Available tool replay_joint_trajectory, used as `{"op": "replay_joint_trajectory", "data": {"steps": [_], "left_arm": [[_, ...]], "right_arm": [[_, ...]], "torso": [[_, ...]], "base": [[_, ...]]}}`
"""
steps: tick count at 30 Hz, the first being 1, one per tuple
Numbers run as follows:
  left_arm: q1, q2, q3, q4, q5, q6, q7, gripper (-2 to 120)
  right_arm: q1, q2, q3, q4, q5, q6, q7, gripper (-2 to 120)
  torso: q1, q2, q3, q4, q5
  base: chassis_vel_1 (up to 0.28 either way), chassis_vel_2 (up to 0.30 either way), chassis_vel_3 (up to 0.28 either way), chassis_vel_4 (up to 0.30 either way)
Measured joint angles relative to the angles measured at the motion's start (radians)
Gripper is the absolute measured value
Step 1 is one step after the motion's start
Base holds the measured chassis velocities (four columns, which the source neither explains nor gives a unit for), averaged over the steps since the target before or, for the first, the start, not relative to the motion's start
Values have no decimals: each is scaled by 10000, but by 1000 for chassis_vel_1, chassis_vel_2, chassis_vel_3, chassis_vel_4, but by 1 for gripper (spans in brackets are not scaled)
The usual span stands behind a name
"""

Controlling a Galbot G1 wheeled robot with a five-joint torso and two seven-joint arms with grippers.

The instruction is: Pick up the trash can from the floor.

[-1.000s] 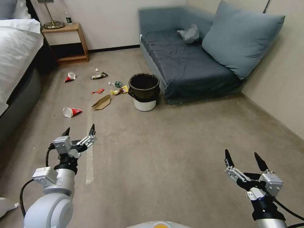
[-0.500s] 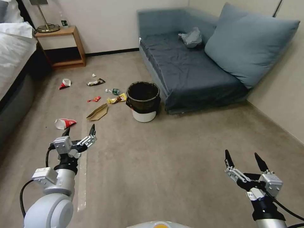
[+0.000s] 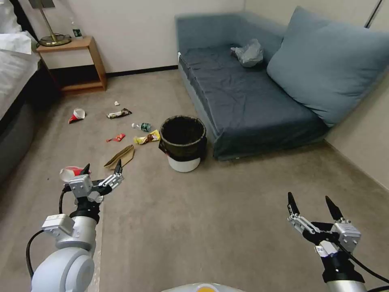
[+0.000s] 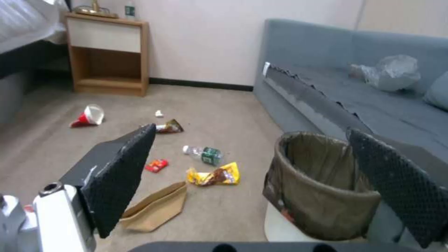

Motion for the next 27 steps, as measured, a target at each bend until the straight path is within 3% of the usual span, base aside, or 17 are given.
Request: {"op": "replay_joint_trajectory", "data": {"steps": [27], "left_arm": [[64,-25,30,14,-2,-33,-14,100]], "right_arm": [[-99,0,-15,-49,-116,178,-179,100]], "torso": [[-1,0,0,2,3]], "base": [[-171,176,175,-177]]}}
